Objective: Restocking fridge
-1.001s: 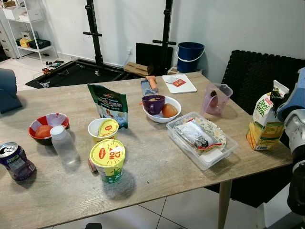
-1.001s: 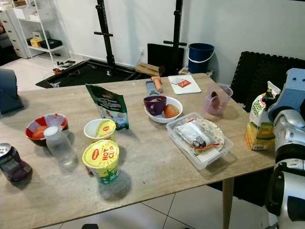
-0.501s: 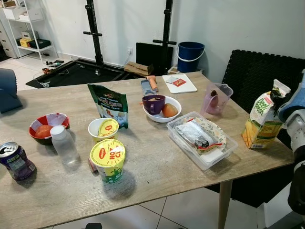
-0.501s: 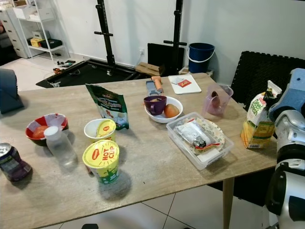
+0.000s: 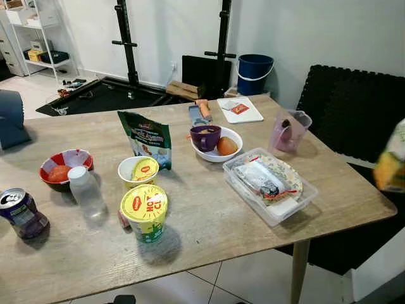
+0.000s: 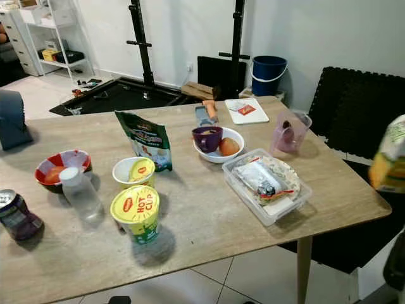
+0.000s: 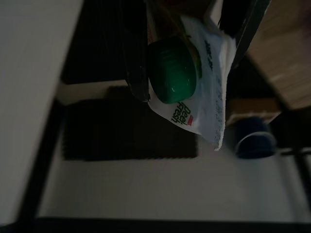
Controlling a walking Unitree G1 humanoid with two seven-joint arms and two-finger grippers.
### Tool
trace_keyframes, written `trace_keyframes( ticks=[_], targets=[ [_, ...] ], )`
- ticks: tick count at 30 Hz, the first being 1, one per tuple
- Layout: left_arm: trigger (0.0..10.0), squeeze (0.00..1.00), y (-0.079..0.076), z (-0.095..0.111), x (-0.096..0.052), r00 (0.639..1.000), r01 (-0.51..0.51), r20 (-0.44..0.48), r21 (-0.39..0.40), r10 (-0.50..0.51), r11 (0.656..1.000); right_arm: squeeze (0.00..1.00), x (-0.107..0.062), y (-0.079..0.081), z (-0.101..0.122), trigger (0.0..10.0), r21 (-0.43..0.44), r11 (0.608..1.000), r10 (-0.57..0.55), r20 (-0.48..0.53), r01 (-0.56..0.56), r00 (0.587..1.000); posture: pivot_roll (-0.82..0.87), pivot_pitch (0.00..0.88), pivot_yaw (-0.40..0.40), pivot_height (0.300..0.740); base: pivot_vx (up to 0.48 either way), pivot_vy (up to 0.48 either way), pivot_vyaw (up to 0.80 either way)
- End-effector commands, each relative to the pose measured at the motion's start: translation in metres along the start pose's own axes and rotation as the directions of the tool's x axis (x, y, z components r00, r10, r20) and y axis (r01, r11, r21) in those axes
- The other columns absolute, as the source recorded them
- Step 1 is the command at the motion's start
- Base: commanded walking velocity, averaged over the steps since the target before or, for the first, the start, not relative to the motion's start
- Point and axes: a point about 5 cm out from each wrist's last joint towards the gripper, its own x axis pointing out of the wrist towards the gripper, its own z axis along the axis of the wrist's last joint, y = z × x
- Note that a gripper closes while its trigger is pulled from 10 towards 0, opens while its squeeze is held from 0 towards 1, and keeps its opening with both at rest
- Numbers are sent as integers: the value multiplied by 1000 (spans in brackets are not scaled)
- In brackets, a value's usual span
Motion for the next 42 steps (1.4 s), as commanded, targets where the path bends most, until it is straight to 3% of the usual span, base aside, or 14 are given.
trace_keyframes(
  ticks=[1,6,10,14,16,26,32,37,42],
  targets=[
    [10000,0,-1,-2,0,1000,1,0,-12,-1,1000,0,-2,-12,2,10000,-52,998,-43,13,43,999,-22,0,-17,740,0,0,0],
    [10000,0,-2,-2,0,1000,3,-1,-13,-3,1000,0,-7,-33,-5,10000,-151,984,-105,-29,99,994,-26,0,-18,740,0,0,0],
    [10000,0,-2,-2,0,1000,6,0,-14,-6,1000,0,-15,-47,-25,10000,-238,965,-141,-124,108,982,-28,0,-20,740,0,0,0],
    [10000,0,-3,-2,0,1000,7,-1,-12,-7,1000,0,-23,-61,-38,10000,-319,937,-200,-153,144,968,-30,0,-18,740,0,0,0],
    [10000,0,-2,-3,0,1000,7,-1,-12,-7,1000,0,-28,-69,-44,10000,-341,924,-237,-163,170,958,-30,0,-16,740,0,0,0],
    [10000,0,-2,-2,0,1000,5,-1,-11,-5,1000,0,-45,-80,-78,10000,-386,897,-325,-251,213,912,-28,0,-16,740,0,0,0],
    [10000,0,-1,-2,0,1000,4,0,-8,-4,1000,0,-82,-83,-136,10000,-395,897,-364,-408,198,837,-28,0,-12,740,0,0,0],
    [10000,0,-1,-2,0,1000,3,0,-8,-3,1000,0,-106,-84,-166,10000,-388,902,-374,-481,190,792,-26,0,-14,740,0,0,0],
    [10000,0,-1,-3,0,1000,2,-3,-9,-2,1000,0,-147,-80,-207,10000,-370,914,-371,-593,167,715,-27,0,-11,740,0,0,0]
  ],
)
